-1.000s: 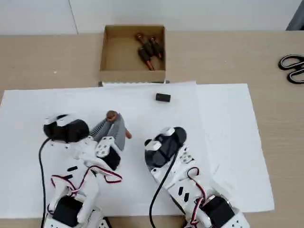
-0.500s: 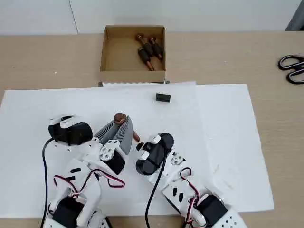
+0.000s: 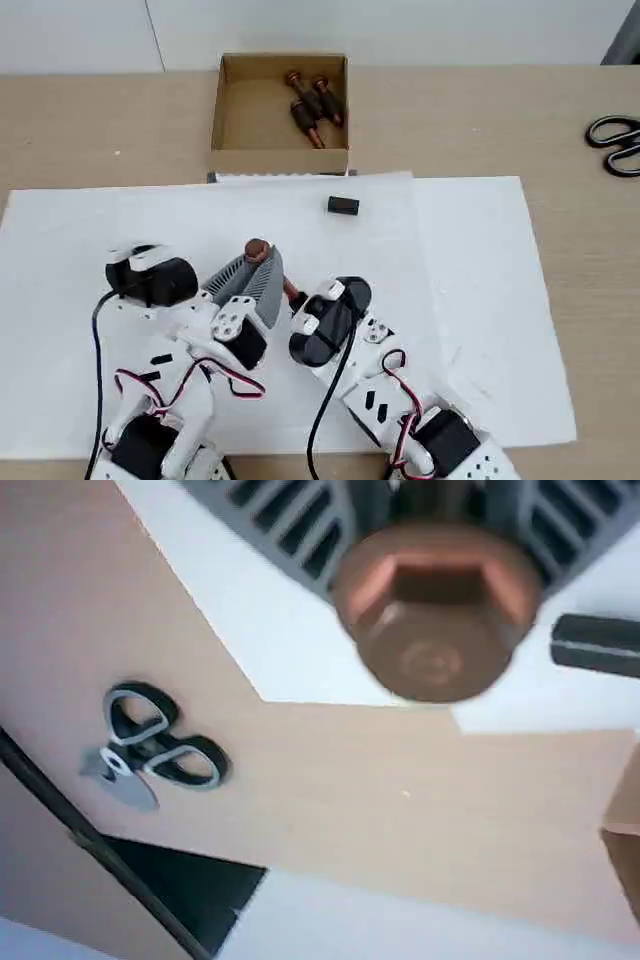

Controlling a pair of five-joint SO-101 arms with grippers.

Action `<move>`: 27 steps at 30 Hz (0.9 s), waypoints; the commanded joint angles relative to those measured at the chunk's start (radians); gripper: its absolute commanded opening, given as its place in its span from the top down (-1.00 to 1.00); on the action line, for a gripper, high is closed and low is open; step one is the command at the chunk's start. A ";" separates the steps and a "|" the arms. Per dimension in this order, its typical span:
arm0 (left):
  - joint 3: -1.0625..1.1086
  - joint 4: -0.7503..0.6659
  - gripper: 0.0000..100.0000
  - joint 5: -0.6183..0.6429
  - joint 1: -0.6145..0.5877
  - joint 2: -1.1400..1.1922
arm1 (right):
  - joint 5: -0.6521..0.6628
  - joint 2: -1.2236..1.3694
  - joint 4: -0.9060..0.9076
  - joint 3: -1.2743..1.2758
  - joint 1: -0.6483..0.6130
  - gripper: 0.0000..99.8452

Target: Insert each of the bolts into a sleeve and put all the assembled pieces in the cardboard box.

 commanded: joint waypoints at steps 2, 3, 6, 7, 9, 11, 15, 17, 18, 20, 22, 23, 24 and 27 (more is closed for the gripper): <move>-0.056 0.011 0.99 0.008 0.044 -0.011 | 0.043 -0.010 -0.028 -0.009 0.007 1.00; -0.056 0.011 0.99 0.008 0.048 -0.011 | 0.043 -0.010 -0.028 -0.012 0.007 1.00; -0.053 0.009 0.99 0.008 0.046 -0.011 | 0.043 -0.010 -0.028 -0.014 0.007 1.00; -0.053 0.009 0.99 0.008 0.046 -0.011 | 0.043 -0.010 -0.028 -0.014 0.005 1.00; -0.050 0.009 0.99 0.008 0.046 -0.009 | 0.043 -0.010 -0.030 -0.015 0.005 1.00; -0.035 0.011 0.99 0.006 0.046 -0.009 | 0.043 -0.010 -0.056 -0.015 0.005 1.00; 0.018 0.009 0.99 0.003 0.046 -0.011 | 0.058 -0.010 -0.105 -0.015 0.005 1.00; 0.036 0.009 0.99 0.003 0.046 -0.011 | 0.086 -0.010 -0.111 -0.015 0.005 1.00; 0.044 0.009 0.99 0.003 0.046 -0.011 | 0.094 -0.010 -0.113 -0.017 0.005 1.00; 0.062 0.009 0.99 0.005 0.048 -0.011 | 0.106 -0.010 -0.113 -0.028 0.005 1.00; 0.082 0.012 0.99 0.005 0.052 -0.011 | 0.106 -0.010 -0.113 -0.040 0.005 1.00; 0.088 0.020 0.99 0.005 0.054 -0.011 | 0.106 -0.010 -0.113 -0.043 0.005 1.00; 0.093 0.035 0.99 0.005 0.055 -0.009 | 0.106 -0.010 -0.113 -0.046 0.005 1.00; 0.099 0.095 0.99 0.003 0.080 -0.011 | 0.106 -0.010 -0.113 -0.063 0.005 1.00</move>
